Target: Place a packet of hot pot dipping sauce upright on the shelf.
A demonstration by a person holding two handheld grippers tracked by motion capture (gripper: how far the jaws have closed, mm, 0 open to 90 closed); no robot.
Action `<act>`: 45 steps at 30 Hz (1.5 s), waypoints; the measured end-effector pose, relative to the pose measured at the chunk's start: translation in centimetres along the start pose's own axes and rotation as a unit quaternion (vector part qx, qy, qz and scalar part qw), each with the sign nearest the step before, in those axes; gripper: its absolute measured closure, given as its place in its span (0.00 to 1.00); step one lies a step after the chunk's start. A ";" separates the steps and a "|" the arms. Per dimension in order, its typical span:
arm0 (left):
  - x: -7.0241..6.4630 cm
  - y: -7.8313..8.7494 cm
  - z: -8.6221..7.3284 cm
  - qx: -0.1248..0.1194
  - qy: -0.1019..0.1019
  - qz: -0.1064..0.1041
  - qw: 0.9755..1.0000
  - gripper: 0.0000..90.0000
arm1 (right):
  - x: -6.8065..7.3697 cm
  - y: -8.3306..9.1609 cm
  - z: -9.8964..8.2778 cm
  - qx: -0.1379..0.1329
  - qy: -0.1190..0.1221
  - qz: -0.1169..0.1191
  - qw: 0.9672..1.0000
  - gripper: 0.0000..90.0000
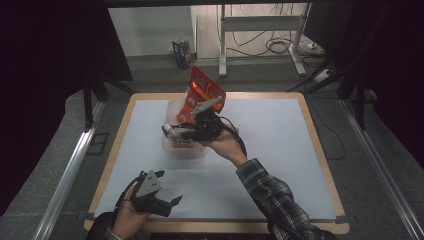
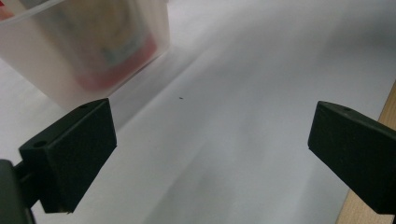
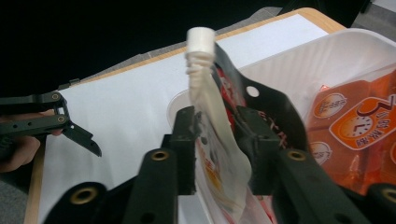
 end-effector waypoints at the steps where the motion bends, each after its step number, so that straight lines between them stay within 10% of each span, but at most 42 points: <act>1: 0.0 0.0 0.0 0.000 0.000 0.000 1.000 0.01 | 0.0 0.0 0.0 0.001 -0.001 -0.002 1.000 0.70; 20: 0.0 0.0 0.0 0.003 -0.001 -0.002 1.000 0.01 | 0.0 0.4 -1.0 0.014 0.003 -0.005 1.000 0.39; 45: -0.1 -0.1 0.0 0.005 -0.002 -0.007 1.000 0.01 | 0.2 1.5 -2.6 0.009 0.000 -0.017 1.000 0.25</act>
Point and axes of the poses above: each handheld gripper's, and its own axes: y roughly backward along the jaws, z roughly out of its top, x roughly to its left, the point moved 4 cm from there along -y, roughly forward along the jaws
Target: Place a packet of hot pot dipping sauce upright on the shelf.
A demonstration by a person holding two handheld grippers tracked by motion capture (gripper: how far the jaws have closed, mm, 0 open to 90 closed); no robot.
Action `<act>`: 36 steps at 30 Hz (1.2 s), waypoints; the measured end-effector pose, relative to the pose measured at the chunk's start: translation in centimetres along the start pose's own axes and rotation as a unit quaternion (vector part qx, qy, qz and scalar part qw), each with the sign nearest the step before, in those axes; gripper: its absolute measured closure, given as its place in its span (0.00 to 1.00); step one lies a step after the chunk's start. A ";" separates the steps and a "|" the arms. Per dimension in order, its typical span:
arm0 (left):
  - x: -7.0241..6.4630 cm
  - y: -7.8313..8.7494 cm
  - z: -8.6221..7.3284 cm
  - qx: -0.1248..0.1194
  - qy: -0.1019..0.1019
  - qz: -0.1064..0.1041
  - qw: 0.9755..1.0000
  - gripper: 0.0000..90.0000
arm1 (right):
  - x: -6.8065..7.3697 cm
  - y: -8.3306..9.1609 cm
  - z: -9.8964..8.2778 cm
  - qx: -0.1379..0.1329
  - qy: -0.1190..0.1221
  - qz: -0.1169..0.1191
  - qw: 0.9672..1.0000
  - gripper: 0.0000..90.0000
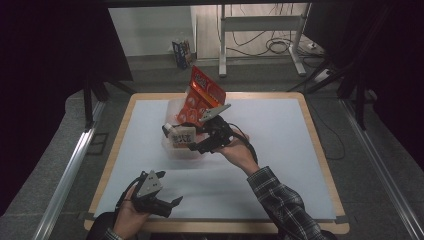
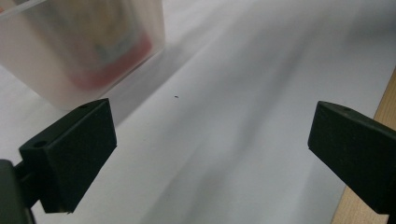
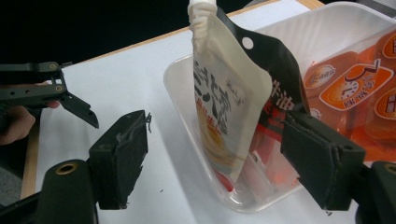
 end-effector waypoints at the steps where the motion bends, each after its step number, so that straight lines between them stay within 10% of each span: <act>1: 0.0 0.0 0.0 0.000 0.000 0.000 1.000 0.01 | 0.0 0.0 0.0 0.000 0.000 0.000 1.000 0.25; 36: -0.1 -0.1 -0.1 0.005 -0.007 -0.002 1.000 0.01 | 0.0 2.3 -2.8 -0.012 -0.029 -0.030 0.999 0.04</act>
Point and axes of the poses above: each handheld gripper's, and its own axes: y roughly backward along the jaws, z roughly out of its top, x roughly to its left, the point moved 4 cm from there along -y, roughly forward along the jaws
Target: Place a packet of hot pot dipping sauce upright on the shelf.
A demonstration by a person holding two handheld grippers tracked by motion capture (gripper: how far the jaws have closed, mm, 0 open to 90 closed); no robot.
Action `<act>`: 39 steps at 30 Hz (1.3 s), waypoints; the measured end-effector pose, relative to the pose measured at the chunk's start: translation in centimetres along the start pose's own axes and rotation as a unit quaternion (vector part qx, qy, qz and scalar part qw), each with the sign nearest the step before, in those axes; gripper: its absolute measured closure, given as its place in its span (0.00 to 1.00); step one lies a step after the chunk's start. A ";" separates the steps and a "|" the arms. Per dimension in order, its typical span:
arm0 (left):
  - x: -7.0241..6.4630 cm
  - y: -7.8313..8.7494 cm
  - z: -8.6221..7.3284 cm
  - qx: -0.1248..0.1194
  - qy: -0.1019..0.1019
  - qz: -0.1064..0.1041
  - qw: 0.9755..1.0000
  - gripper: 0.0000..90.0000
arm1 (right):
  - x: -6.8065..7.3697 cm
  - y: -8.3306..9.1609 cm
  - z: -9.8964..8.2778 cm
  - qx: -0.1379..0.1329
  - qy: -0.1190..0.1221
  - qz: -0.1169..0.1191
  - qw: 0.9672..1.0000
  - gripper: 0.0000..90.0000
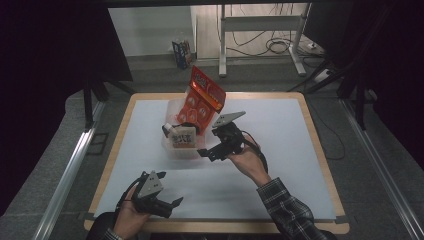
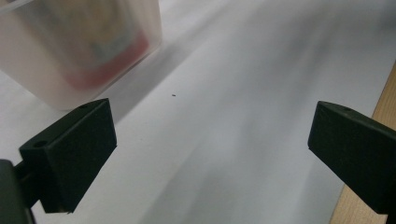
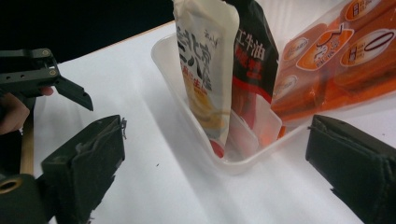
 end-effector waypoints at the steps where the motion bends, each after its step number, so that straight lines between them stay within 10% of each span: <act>1: 0.0 0.0 0.0 0.000 0.000 0.000 1.000 0.01 | 0.0 0.0 0.0 0.000 0.000 0.000 1.000 0.04; 39: -0.4 0.1 0.2 -0.014 0.006 -0.039 0.999 0.00 | 0.6 3.0 -3.9 -0.005 0.000 -0.029 1.000 0.00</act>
Point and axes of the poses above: each handheld gripper's, and its own axes: y roughly backward along the jaws, z roughly out of its top, x roughly to its left, the point moved 4 cm from there along -y, roughly forward along the jaws
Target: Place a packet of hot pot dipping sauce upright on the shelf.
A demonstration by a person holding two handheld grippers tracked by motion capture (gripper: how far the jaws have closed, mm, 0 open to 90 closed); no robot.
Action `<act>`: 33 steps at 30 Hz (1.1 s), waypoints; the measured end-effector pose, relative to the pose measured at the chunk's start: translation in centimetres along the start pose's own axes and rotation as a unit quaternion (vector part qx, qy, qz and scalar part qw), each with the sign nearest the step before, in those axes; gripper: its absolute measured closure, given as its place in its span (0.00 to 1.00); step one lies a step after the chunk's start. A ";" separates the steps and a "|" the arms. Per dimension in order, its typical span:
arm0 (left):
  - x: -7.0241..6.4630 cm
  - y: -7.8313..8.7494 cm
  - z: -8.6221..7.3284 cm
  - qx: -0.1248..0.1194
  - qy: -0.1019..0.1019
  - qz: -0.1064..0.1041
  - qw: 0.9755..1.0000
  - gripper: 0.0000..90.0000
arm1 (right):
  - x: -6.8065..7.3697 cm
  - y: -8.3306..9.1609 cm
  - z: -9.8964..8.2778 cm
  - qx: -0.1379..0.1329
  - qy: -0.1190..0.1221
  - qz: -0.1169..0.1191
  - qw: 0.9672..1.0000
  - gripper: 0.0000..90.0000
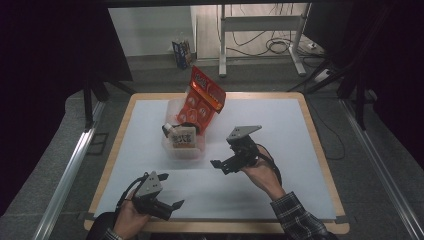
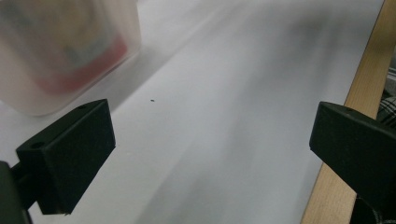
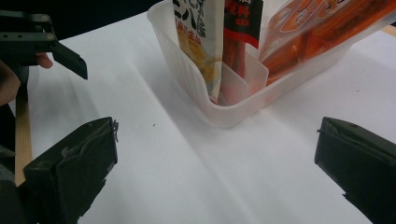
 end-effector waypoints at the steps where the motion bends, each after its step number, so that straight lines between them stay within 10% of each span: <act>1: 0.0 0.0 0.0 -0.004 -0.004 0.004 1.000 0.00 | 0.1 0.3 -0.1 -0.001 0.001 -0.002 1.000 0.00; 33: 0.3 0.4 0.0 -0.018 -0.011 0.031 0.999 0.01 | -0.4 3.7 -4.5 -0.018 -0.010 -0.048 0.999 0.00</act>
Point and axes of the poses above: each handheld gripper's, and its own axes: y roughly backward along the jaws, z roughly out of its top, x roughly to its left, the point moved 4 cm from there along -y, roughly forward along the jaws
